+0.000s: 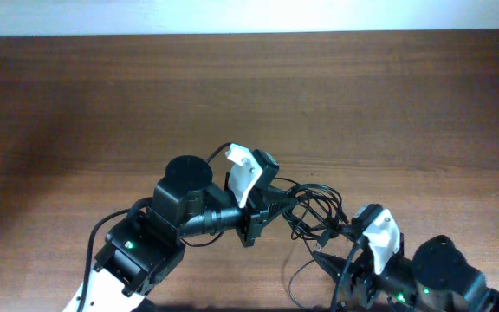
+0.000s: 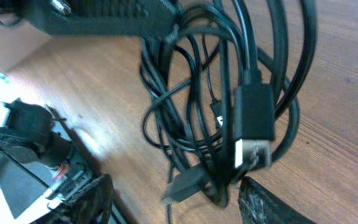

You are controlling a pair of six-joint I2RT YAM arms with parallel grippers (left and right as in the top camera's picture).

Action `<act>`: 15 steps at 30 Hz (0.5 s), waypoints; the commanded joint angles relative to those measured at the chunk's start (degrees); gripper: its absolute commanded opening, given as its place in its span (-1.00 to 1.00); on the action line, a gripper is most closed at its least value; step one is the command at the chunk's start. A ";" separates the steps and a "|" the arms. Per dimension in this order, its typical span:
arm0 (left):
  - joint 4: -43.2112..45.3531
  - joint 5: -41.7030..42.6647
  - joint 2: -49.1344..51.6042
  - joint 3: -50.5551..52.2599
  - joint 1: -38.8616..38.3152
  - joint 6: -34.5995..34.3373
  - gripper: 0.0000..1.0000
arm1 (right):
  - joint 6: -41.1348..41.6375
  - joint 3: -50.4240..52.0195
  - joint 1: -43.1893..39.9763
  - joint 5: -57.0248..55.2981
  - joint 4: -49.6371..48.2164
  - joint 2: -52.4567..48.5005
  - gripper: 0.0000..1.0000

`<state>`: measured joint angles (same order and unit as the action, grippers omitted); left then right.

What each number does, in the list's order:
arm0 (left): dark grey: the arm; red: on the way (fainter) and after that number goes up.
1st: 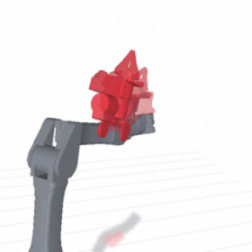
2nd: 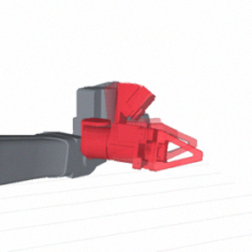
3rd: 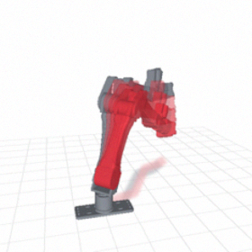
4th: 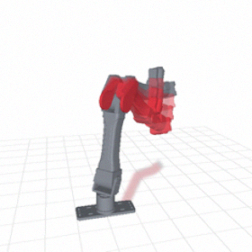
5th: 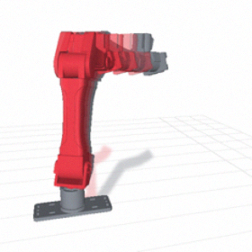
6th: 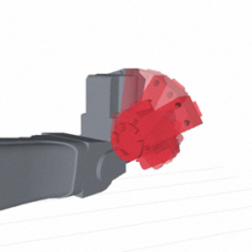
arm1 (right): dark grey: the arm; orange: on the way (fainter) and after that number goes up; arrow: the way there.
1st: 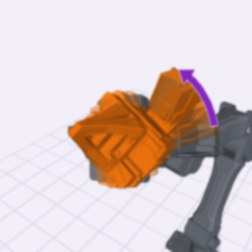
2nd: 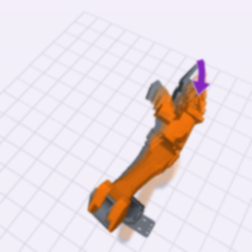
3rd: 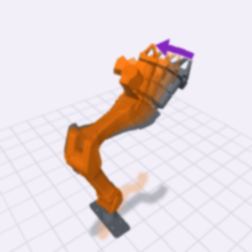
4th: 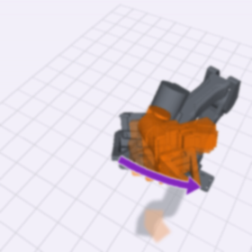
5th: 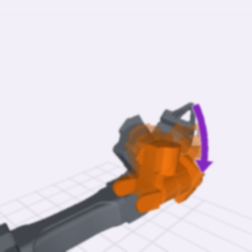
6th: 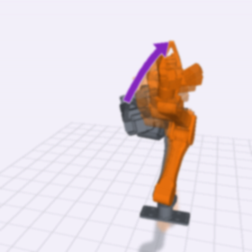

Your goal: Untangle cables

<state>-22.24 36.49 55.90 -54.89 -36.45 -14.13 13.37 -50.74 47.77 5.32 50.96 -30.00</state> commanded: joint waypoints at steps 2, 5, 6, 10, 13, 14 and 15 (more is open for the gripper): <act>0.13 4.92 -0.85 -0.24 0.13 0.94 -1.00 | -1.14 1.25 0.17 -6.71 -2.49 -0.11 -0.06; -0.50 4.87 -0.87 -0.24 0.15 0.96 -1.00 | -1.11 1.25 0.17 -6.69 -3.41 -0.11 -0.53; -0.50 4.83 -0.85 -0.24 0.13 0.96 -1.00 | -1.09 1.25 0.17 -6.67 -3.41 -0.11 -0.82; -0.55 4.00 -0.85 -0.24 0.13 0.96 -1.00 | 2.73 1.25 0.17 -6.01 -3.19 -0.11 -0.90; -0.50 4.70 -0.85 -0.24 0.09 -0.87 -1.00 | 14.75 1.25 0.17 -12.50 -4.33 -1.29 -0.90; -0.50 4.70 -0.85 -0.24 0.09 -1.66 -1.00 | 16.13 1.25 0.17 -14.56 -4.33 -1.81 -0.90; -0.50 4.70 -0.85 -0.24 0.09 -2.36 -1.00 | 19.76 1.25 0.17 -19.56 -4.44 -3.52 -0.90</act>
<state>-22.85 39.20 55.83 -54.89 -36.29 -14.57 23.49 -49.67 47.79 -3.60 47.20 -30.89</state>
